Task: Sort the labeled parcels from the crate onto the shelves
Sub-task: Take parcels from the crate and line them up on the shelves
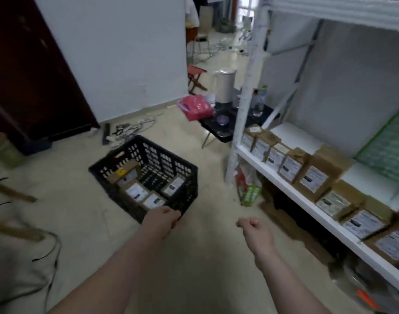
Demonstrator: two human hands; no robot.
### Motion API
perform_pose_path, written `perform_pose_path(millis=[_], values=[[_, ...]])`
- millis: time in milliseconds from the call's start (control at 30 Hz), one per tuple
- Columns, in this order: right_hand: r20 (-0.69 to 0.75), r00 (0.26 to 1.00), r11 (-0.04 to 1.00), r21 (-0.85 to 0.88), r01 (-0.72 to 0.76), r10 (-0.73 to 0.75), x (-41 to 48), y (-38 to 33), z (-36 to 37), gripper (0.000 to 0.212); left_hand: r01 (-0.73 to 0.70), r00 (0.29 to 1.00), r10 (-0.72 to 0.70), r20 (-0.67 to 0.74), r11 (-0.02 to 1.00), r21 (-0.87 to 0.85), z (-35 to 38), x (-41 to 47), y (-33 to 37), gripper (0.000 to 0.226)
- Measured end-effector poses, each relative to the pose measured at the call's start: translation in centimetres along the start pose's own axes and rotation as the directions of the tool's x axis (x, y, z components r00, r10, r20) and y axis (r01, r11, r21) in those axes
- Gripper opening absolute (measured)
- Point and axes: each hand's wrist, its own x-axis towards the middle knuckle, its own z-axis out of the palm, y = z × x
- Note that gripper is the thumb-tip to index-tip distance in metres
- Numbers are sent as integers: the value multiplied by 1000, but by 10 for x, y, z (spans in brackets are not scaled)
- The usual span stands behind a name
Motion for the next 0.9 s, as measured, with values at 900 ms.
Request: perform_pose_path(millis=[900], values=[[504, 815, 882, -471, -18, 286, 262, -155, 347, 14, 201, 924, -271, -269, 945, -259, -270, 300, 0, 5]])
